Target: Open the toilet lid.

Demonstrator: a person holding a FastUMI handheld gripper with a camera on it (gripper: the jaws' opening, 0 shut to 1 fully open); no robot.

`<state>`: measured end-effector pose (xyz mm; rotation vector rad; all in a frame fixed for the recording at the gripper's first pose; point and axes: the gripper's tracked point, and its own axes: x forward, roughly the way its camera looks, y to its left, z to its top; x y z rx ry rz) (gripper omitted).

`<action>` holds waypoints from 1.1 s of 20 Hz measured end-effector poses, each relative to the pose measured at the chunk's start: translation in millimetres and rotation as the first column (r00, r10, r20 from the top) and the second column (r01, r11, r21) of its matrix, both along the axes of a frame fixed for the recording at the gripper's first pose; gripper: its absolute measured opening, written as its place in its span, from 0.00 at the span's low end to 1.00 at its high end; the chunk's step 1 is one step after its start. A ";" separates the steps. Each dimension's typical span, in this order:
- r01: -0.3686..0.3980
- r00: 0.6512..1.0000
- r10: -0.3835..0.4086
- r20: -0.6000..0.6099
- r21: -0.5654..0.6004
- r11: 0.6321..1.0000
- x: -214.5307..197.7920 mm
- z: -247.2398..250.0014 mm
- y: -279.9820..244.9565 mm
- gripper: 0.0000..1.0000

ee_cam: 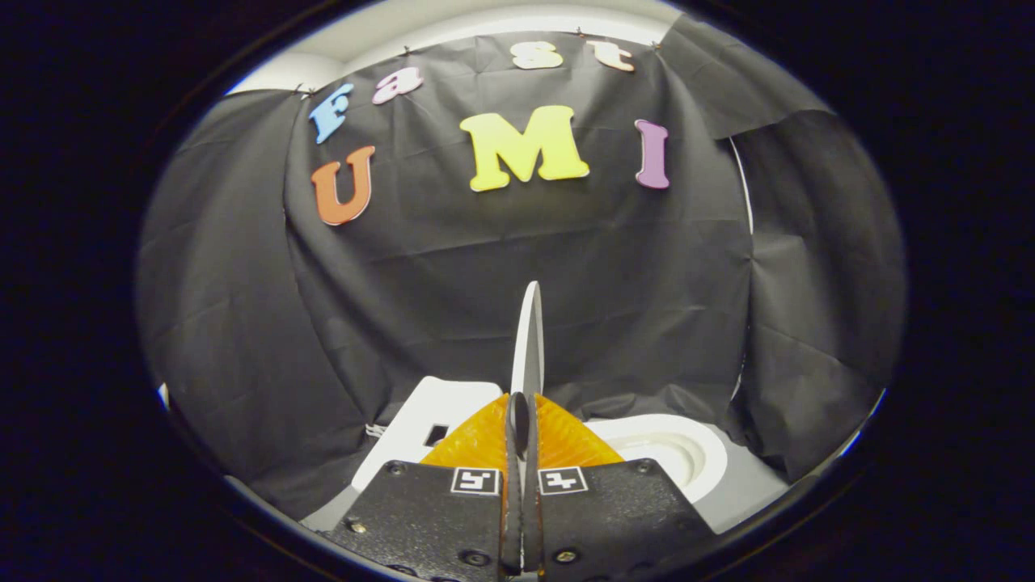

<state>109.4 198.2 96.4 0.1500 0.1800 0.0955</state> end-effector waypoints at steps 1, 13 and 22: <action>-0.008 1.000 0.008 0.002 -0.007 1.000 1.0 0.0 8.9 0.05; -0.054 0.998 0.058 0.025 -0.136 0.989 2.1 -7.3 76.7 0.06; -0.131 0.989 0.143 0.026 -0.271 0.954 0.7 -15.4 124.4 0.16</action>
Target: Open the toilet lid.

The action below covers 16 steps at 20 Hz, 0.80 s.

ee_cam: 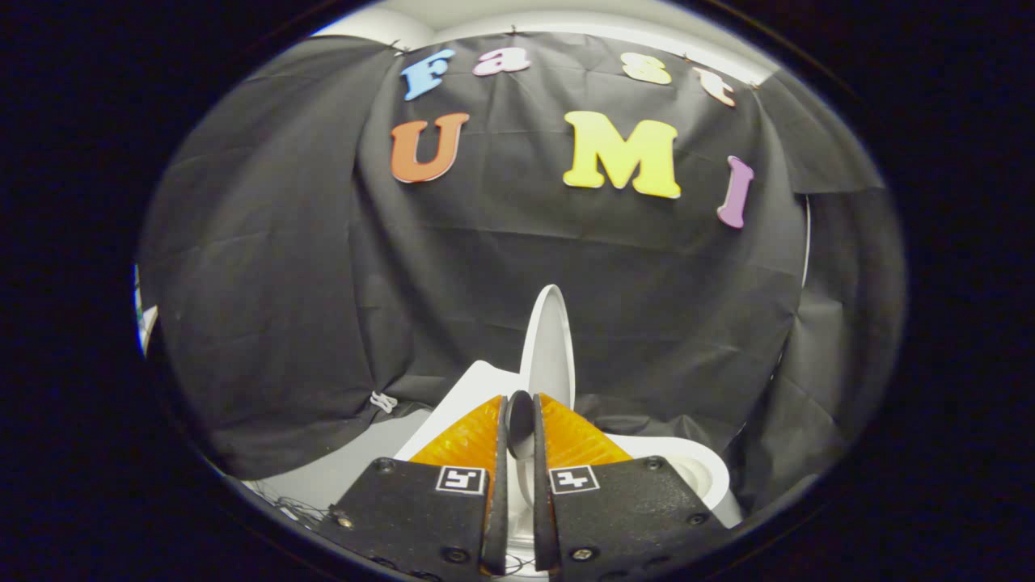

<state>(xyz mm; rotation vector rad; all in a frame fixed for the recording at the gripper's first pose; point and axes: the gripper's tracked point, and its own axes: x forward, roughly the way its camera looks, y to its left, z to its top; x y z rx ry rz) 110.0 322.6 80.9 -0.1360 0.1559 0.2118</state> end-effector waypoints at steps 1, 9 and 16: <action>-0.019 1.000 0.020 0.024 -0.027 0.999 -2.5 3.8 3.3 0.19; -0.151 0.945 0.148 0.291 -0.012 0.989 -61.6 78.3 -2.0 0.99; -0.119 0.924 0.053 0.378 0.154 0.981 -80.0 101.4 -98.8 1.00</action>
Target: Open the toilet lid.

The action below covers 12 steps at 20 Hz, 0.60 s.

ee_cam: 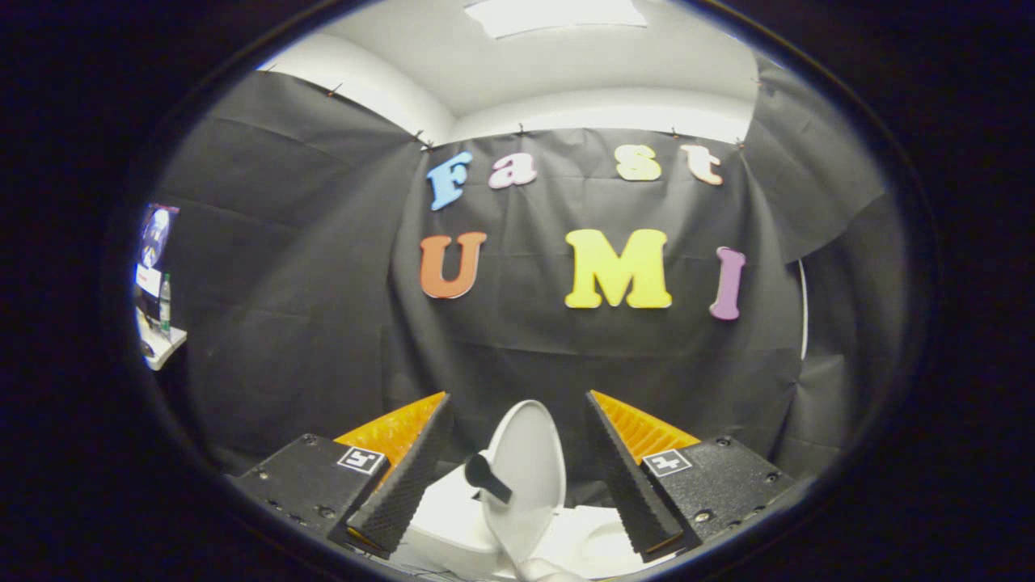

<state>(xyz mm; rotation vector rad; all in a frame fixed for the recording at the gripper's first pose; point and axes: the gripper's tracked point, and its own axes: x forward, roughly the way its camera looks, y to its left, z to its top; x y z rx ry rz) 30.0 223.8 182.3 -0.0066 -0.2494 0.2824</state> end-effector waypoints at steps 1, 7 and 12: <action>0.023 1.000 -0.023 -0.010 0.012 1.000 0.3 -4.6 -19.0 1.00; 0.160 0.986 -0.153 -0.070 0.092 0.983 1.9 -48.4 -137.4 1.00; 0.250 0.959 -0.232 -0.162 0.105 0.962 1.3 -119.1 -204.4 1.00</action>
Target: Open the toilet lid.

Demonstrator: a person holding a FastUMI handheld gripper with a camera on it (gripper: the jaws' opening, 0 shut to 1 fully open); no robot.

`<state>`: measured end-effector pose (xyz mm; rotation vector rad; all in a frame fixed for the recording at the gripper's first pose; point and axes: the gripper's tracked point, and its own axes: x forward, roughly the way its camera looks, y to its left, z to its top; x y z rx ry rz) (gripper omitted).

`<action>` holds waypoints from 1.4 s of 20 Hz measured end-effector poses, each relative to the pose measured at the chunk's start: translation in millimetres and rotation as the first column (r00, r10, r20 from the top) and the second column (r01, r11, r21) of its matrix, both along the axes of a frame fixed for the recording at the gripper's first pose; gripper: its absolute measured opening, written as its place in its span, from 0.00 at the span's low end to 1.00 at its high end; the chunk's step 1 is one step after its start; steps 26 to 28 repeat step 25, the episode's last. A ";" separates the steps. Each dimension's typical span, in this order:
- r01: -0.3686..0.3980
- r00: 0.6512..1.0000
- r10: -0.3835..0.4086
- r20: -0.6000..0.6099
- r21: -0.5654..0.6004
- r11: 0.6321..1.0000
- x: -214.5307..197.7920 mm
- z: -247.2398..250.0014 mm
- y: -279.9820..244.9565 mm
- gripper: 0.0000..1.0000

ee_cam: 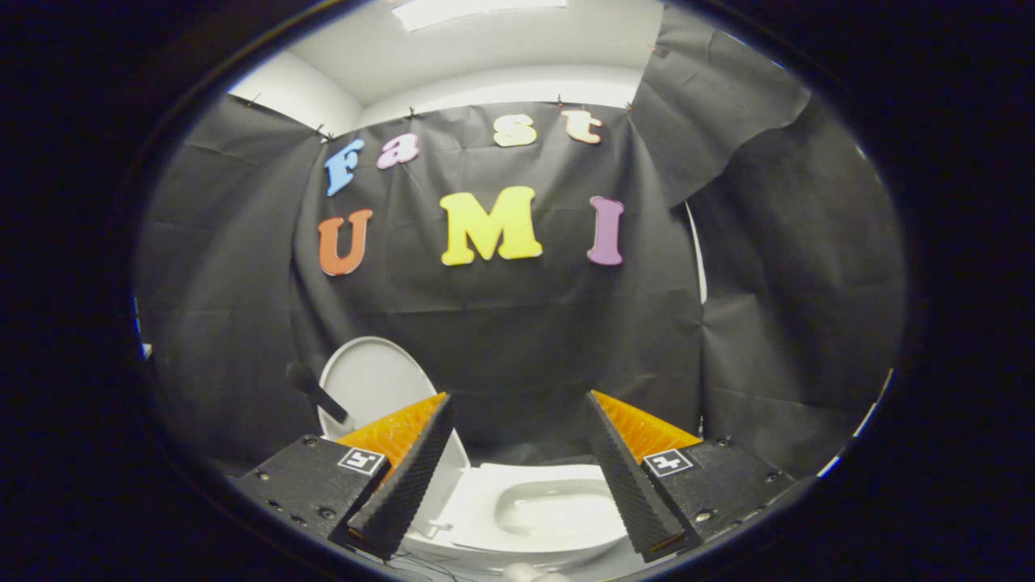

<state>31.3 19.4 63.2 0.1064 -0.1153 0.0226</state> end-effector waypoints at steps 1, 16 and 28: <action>0.011 1.000 -0.011 -0.020 -0.004 1.000 -0.4 -12.0 -8.5 1.00; 0.018 0.994 -0.024 -0.104 -0.060 0.998 -4.7 -97.7 -22.1 1.00; 0.021 0.994 -0.026 -0.111 -0.048 0.999 -4.2 -96.9 -23.6 1.00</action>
